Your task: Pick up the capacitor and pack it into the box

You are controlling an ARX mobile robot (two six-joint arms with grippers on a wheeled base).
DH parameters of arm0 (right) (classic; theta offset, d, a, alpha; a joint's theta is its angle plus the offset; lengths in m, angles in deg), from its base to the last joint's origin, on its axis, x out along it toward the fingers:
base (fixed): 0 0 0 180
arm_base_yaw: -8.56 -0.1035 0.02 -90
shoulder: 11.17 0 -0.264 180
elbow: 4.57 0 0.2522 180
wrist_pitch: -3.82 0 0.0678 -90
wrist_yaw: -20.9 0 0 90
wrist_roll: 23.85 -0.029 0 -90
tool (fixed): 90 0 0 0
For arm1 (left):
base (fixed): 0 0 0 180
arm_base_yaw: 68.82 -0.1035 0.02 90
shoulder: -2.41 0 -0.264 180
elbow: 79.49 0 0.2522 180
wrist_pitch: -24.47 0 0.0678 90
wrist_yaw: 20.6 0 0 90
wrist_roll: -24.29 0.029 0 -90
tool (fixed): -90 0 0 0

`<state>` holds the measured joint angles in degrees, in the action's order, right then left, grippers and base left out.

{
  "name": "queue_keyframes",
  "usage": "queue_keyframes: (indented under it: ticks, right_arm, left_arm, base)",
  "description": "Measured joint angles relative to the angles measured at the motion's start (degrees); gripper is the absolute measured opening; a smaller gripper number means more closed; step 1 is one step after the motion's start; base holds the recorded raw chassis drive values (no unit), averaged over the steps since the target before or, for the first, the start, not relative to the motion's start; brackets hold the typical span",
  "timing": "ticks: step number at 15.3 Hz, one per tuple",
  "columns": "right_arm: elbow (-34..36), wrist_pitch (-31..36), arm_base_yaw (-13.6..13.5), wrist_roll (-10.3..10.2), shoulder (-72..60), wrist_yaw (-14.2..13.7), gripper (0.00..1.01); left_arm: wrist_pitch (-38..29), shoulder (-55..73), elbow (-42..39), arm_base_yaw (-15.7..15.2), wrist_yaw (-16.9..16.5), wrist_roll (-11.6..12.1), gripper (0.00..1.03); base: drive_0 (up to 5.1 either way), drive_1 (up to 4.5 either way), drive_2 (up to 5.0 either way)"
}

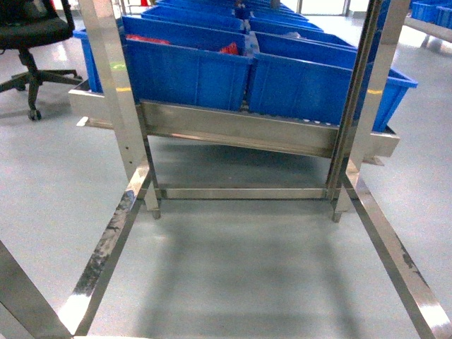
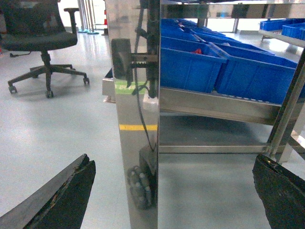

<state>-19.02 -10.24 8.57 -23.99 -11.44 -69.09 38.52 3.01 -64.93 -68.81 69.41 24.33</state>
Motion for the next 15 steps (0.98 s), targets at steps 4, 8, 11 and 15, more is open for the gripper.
queue_keyframes:
  ticks: [4,8,11,15]
  right_arm:
    - [0.0,0.0,0.0,0.0,0.0,0.0,0.98]
    - [0.0,0.0,0.0,0.0,0.0,0.0,0.98]
    - [0.0,0.0,0.0,0.0,0.0,0.0,0.98]
    - [0.0,0.0,0.0,0.0,0.0,0.0,0.98]
  left_arm:
    - [0.0,0.0,0.0,0.0,0.0,0.0,0.98]
    - [0.0,0.0,0.0,0.0,0.0,0.0,0.98]
    - [0.0,0.0,0.0,0.0,0.0,0.0,0.98]
    - [0.0,0.0,0.0,0.0,0.0,0.0,0.98]
  base:
    - [0.0,0.00,0.0]
    - [0.0,0.00,0.0]
    - [0.0,0.00,0.0]
    - [0.0,0.00,0.0]
